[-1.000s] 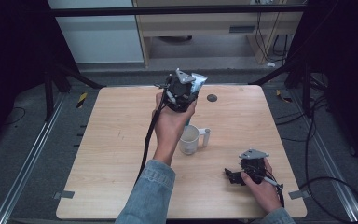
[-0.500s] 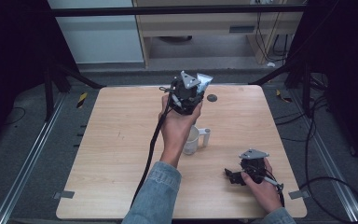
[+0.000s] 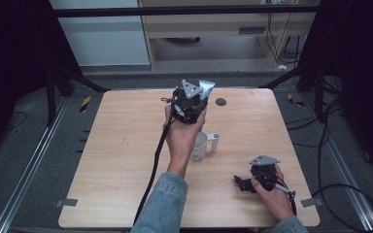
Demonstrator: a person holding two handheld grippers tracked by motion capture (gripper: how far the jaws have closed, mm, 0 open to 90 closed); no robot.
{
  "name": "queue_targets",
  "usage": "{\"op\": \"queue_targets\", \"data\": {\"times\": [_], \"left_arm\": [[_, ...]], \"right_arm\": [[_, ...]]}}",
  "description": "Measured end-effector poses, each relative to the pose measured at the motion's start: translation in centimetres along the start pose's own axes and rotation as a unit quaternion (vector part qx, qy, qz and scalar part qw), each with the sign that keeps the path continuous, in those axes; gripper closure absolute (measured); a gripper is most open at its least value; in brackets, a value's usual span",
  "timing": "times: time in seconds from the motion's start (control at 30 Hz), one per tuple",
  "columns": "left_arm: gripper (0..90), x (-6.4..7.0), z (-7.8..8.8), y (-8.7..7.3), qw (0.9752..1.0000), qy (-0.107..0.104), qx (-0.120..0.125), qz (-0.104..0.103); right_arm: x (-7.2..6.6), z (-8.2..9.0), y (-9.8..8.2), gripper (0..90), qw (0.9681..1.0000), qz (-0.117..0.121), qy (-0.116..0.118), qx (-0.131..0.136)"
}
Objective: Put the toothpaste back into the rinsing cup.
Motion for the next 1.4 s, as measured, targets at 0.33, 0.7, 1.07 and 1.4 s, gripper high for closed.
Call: {"op": "queue_targets", "data": {"times": [0.33, 0.7, 1.07, 1.4], "left_arm": [[78.4, 0.4, -0.2, -1.2, 1.0000, 0.003, -0.004, -0.001], [78.4, 0.4, -0.6, -2.3, 1.0000, 0.003, -0.006, 0.006], [78.4, 0.8, -1.0, -3.6, 0.9998, 0.008, -0.013, 0.010], [78.4, 0.8, -1.2, -4.6, 0.9997, 0.014, -0.011, 0.017]], "right_arm": [[0.0, 0.0, 0.0, 0.6, 1.0000, 0.003, 0.002, -0.001], [0.0, 0.0, 0.0, 0.6, 1.0000, 0.004, 0.001, 0.000], [0.1, 0.0, 0.0, 0.6, 1.0000, 0.005, 0.001, 0.000], [0.1, 0.0, 0.0, 0.6, 1.0000, 0.004, 0.002, 0.000]]}}
Point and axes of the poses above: each handheld gripper's, and its own axes: z roughly backward along the jaws, y roughly out of its top, x roughly to its right, the point moved 8 cm from there along -z, roughly forward along the jaws, and after that the axes turned 10 degrees about y, right-handed, at the moved point
